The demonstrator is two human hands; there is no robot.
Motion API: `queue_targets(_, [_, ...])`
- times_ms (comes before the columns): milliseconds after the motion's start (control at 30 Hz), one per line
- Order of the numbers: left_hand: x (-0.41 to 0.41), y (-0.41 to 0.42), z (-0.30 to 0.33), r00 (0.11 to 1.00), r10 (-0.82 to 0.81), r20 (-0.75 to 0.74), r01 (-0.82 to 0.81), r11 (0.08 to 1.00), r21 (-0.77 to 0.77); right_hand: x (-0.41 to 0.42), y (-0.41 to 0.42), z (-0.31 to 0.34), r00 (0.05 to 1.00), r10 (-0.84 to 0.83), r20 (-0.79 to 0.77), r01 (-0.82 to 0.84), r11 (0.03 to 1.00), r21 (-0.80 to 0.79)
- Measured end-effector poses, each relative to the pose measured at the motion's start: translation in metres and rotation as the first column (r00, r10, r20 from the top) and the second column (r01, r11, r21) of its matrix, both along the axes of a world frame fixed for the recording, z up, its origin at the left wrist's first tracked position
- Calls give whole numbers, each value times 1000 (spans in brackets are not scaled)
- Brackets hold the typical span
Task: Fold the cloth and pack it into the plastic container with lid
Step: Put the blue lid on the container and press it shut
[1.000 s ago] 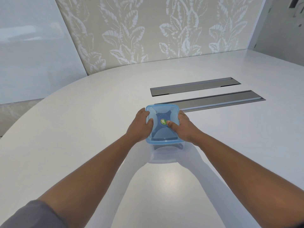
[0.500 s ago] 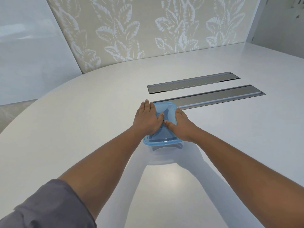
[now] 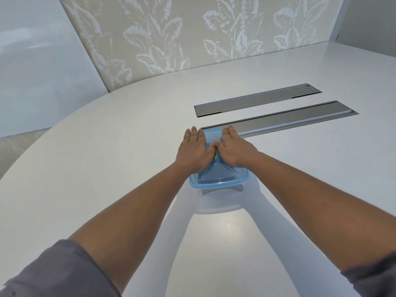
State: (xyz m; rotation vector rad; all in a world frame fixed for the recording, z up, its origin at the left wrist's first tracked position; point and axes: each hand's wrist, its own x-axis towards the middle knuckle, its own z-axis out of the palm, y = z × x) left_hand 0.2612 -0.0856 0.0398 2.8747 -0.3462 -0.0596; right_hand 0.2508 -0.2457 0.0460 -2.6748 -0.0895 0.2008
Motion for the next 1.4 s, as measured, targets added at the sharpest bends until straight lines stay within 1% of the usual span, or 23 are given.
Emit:
queue_targets(167, [-1,-1,5,999,27,-30,-28,998,-51,0,0,0,1000,-7,-10,7,1000,21])
queue_targets(233, [1,1,3,999,41,-34,-44,994,-99,-1,0,-1,1000,-8,1,8,999,32])
queue_targets(300, [5,1,5,997,63,-34,-69,973,-218,-1,0,-2,1000,-10,16,10,1000,21])
queue_targets(400, [14,2,18,985,136,-103,-168,884,-437,-2,0,-2,1000,-9,19,9,1000,-1])
queue_targets(433, [19,3,23,980,179,-90,-201,866,-458,-3,0,-2,1000,-7,21,7,1000,-7])
queue_targets(500, [32,5,35,964,262,46,-221,886,-408,-4,0,-1,1000,-2,29,3,1000,-19])
queue_targets(533, [38,5,41,954,273,123,-210,904,-371,-4,0,-1,1000,-3,28,3,1000,-19])
queue_targets(633, [51,2,47,951,203,235,-143,958,-247,-3,0,-2,1000,-3,30,4,1000,-30])
queue_targets(667, [56,3,39,957,167,237,-130,977,-167,-3,0,-3,999,-1,33,2,999,-32])
queue_targets(700, [59,5,29,973,161,164,-140,981,-132,-2,0,-3,999,-1,34,2,1000,-29])
queue_targets(767, [67,13,8,981,189,-42,-193,977,-94,-2,0,-5,999,4,34,-3,1000,-27])
queue_targets(800, [70,17,2,976,199,-94,-209,971,-114,-1,0,-6,999,7,38,-6,1000,-26])
queue_targets(867, [73,16,3,957,235,-172,-269,939,-213,0,-1,-6,999,-6,36,7,1000,-14])
queue_targets(900, [71,13,6,947,243,-209,-299,904,-305,0,-1,-7,999,-8,34,8,1000,-4])
queue_targets(933, [65,12,8,948,232,-217,-300,875,-379,0,-1,-7,999,-2,37,2,1000,4])
queue_targets(967, [61,11,8,942,242,-234,-327,821,-469,0,-1,-7,999,4,39,-4,1000,9])
queue_targets(1000, [59,10,6,930,269,-252,-366,758,-540,0,-1,-7,999,4,41,-4,1000,13])
queue_targets(1033, [57,10,4,913,313,-263,-408,709,-574,0,-1,-7,999,1,40,-1,1000,15])
queue_targets(1067, [55,9,2,897,357,-259,-441,694,-569,0,-1,-7,999,-1,40,1,1000,17])
queue_targets(1133, [52,9,2,879,414,-236,-474,706,-526,0,-1,-8,999,-7,41,6,1000,22])
queue_targets(1200, [51,9,4,856,441,-270,-516,693,-504,0,0,-8,999,-7,45,5,1000,29])
queue_targets(1267, [52,8,6,846,431,-315,-534,674,-511,0,-1,-7,999,-8,47,6,1000,31])
queue_targets(1400, [52,10,7,809,406,-424,-587,583,-562,0,-1,-8,999,-7,46,5,999,42])
